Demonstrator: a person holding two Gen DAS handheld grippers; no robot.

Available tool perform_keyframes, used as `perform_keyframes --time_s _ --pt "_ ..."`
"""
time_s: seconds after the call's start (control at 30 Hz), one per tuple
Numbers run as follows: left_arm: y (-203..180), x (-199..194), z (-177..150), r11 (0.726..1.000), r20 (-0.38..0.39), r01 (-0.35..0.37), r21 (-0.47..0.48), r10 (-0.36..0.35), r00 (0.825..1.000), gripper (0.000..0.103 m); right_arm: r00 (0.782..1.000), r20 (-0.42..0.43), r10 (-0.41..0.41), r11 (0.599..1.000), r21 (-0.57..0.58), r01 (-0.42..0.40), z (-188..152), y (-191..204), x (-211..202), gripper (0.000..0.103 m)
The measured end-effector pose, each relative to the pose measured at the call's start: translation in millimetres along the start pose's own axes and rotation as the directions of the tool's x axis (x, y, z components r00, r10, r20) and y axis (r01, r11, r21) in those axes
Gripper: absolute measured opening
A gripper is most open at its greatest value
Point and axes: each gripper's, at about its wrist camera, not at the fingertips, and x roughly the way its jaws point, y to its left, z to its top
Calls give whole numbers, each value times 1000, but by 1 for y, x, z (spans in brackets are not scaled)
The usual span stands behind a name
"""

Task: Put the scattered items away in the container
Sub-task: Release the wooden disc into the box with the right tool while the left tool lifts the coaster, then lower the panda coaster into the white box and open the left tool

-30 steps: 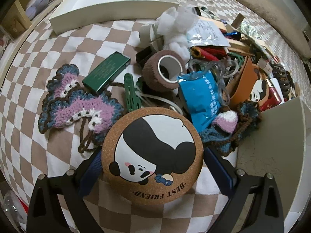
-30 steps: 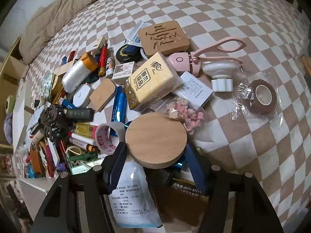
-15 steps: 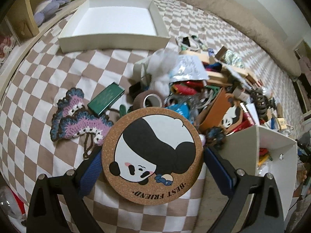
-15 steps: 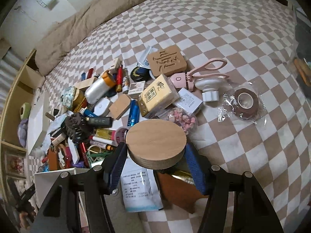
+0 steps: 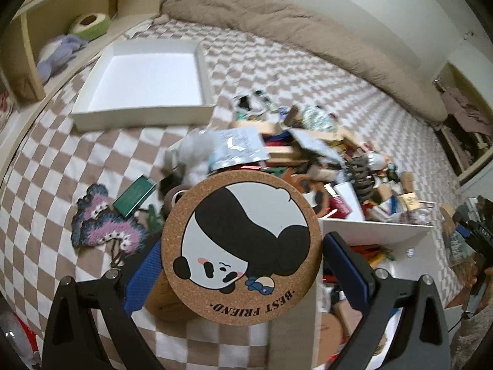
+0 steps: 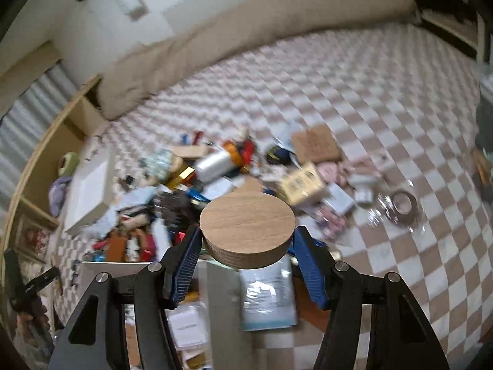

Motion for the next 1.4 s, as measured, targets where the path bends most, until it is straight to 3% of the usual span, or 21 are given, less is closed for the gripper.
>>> perform_keyframes --time_s 0.23,0.5,0.67,0.73,0.97,1.4 --pt "-38 -27 0 995 62 72 74 -77 995 100 992 24 126 989 -84 -124 -9 48 -24 62" --pt "-88 -51 -8 972 86 140 187 -158 984 100 976 -14 218 964 -152 -217 -23 85 -34 59" --pt "-116 -49 -18 954 55 165 250 -185 981 100 978 -92 185 960 -196 -200 -39 93 -17 56" --pt "-125 -44 -24 947 32 170 272 -186 982 100 975 -137 173 959 -202 -199 -47 92 -6 42" --pt "-141 -26 -37 933 -37 177 312 -174 984 100 962 -255 94 953 -256 -161 -72 90 23 42" --pt "-147 9 -54 930 -127 172 324 -137 982 100 950 -307 54 935 -319 -157 -84 102 29 42"
